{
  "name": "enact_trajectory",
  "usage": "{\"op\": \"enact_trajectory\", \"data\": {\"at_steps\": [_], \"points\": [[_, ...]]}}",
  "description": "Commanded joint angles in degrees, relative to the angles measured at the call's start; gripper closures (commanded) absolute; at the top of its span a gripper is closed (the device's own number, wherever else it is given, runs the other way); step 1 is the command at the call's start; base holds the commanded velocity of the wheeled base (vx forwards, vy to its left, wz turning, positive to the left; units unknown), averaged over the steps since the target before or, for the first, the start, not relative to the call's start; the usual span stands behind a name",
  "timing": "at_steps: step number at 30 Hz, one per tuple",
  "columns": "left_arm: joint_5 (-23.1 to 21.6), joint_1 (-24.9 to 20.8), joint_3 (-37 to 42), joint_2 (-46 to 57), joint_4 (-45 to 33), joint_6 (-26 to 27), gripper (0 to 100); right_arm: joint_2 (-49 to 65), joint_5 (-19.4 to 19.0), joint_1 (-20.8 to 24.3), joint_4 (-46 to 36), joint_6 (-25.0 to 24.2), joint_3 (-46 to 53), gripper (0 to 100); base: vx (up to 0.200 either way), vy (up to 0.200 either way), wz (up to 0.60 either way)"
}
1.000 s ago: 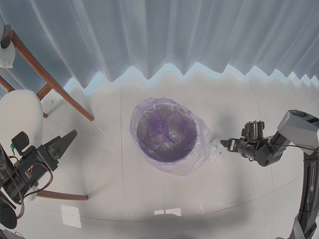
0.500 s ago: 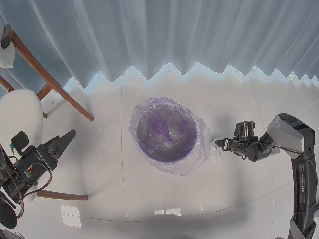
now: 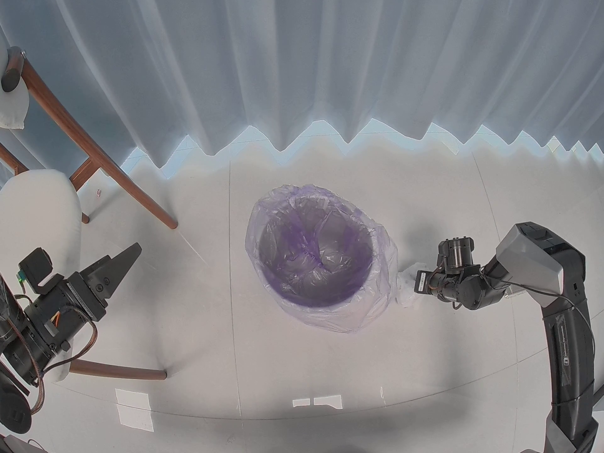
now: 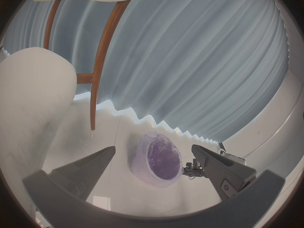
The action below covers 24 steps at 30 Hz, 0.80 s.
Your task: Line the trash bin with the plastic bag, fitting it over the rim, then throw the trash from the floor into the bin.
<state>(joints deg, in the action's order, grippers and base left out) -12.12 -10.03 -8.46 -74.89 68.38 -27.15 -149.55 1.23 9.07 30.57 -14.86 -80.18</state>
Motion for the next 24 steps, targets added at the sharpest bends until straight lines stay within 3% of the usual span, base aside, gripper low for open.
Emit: {"op": "enact_trajectory", "data": {"at_steps": [1, 6, 11, 17, 20, 24], "points": [[-0.19, 0.01, -0.50, 0.00, 0.44, -0.01, 0, 7.35, 0.09, -0.63, 3.79, -2.81, 8.46, 100, 0.000, 0.000, 0.00], [-0.19, -0.07, -1.74, 0.09, 0.00, -0.01, 0, 20.44, -0.70, -1.60, 10.82, -10.45, 25.16, 100, 0.000, 0.000, 0.00], [-0.19, -0.07, -2.97, -0.96, -0.26, 1.40, 0, 34.15, -5.19, -1.07, 16.97, -20.21, 40.28, 100, 0.000, 0.000, 0.00], [-0.28, 0.10, -4.20, -2.72, -0.96, 4.12, 0, 49.89, -5.54, 3.76, 24.45, -34.01, 52.14, 100, 0.000, 0.000, 0.00], [-0.28, 0.01, -4.37, -2.72, -0.96, 4.30, 0, 54.54, -5.63, 7.19, 25.76, -35.76, 55.57, 100, 0.000, 0.000, 0.00], [0.34, 0.19, -3.40, -2.37, -0.26, 5.70, 0, 59.11, -8.35, 11.32, 28.58, -33.39, 57.06, 100, 0.000, 0.000, 0.00]]}}
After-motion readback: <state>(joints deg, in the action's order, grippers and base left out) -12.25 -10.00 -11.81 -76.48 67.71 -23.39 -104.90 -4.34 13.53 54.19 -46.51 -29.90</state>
